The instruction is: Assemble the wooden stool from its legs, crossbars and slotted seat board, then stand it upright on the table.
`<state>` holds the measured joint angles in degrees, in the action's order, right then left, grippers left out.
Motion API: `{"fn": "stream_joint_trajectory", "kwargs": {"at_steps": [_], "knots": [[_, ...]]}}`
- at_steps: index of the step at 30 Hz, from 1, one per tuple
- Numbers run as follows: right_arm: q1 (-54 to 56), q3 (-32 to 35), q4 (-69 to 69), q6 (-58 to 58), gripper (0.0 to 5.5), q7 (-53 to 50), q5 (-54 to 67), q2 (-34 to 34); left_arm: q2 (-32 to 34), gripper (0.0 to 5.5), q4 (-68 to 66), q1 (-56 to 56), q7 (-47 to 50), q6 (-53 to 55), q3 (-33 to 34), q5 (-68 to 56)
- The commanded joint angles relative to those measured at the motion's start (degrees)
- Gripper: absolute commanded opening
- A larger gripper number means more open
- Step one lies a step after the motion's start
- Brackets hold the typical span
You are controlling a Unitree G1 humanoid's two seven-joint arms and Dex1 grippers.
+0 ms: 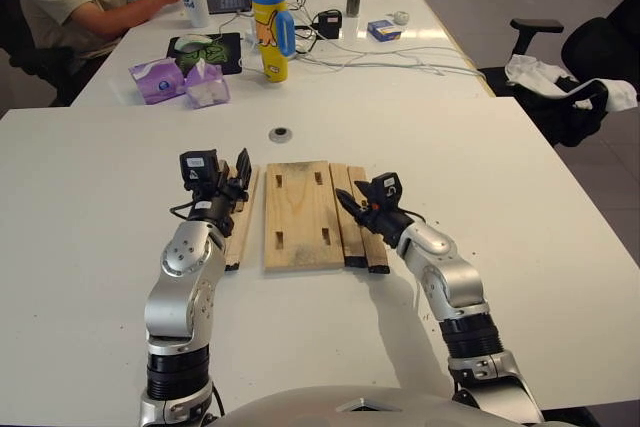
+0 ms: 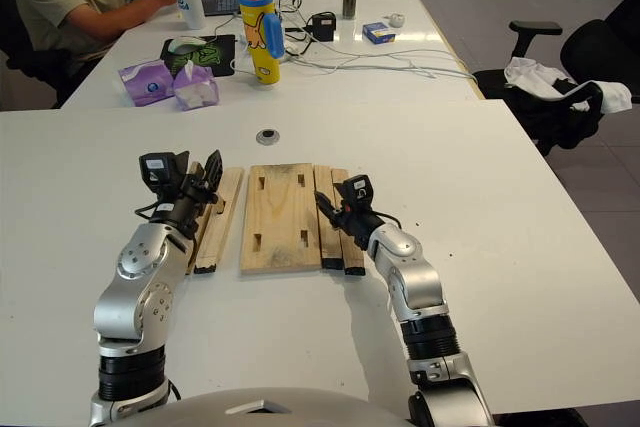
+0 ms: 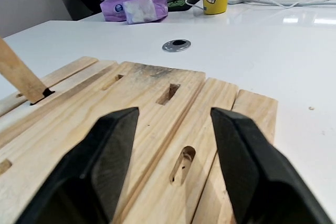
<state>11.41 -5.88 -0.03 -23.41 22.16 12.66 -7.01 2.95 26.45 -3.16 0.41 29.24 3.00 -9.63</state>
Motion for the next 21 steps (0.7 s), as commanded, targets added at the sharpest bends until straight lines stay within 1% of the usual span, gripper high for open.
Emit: {"fn": "stream_joint_trajectory", "kwargs": {"at_steps": [1, 8, 14, 15, 17, 21], "knots": [[1.3, -0.3, 0.0, -0.6, 2.54, 0.4, -0.1, -0.2, -0.1, 2.87, -0.1, 0.6, 0.7, -0.4, 0.6, 0.7], [1.9, -0.5, 0.3, -0.7, 2.54, 0.3, -0.2, 0.1, 0.2, 2.87, -3.3, 1.9, -0.1, 0.3, 0.2, 1.2], [2.2, -1.2, 1.6, 0.6, 2.54, 0.4, -1.5, -0.1, 2.0, 2.16, -7.7, 2.1, -2.6, -4.2, -1.2, 2.9], [2.2, -1.3, 1.7, 0.9, 2.54, 0.4, -1.8, -0.2, 2.1, 1.95, -8.8, 2.0, -3.0, -4.9, -1.1, 2.9], [2.3, -1.3, 2.1, 1.4, 2.54, 0.0, -2.2, -0.1, 2.5, 1.70, -10.4, 2.3, -3.6, -6.4, -1.4, 3.3], [3.1, -0.2, 2.9, 1.4, 2.54, -1.3, -2.2, 0.2, 2.7, 0.95, -10.7, 2.6, -3.9, -8.0, -1.4, 3.9]]}}
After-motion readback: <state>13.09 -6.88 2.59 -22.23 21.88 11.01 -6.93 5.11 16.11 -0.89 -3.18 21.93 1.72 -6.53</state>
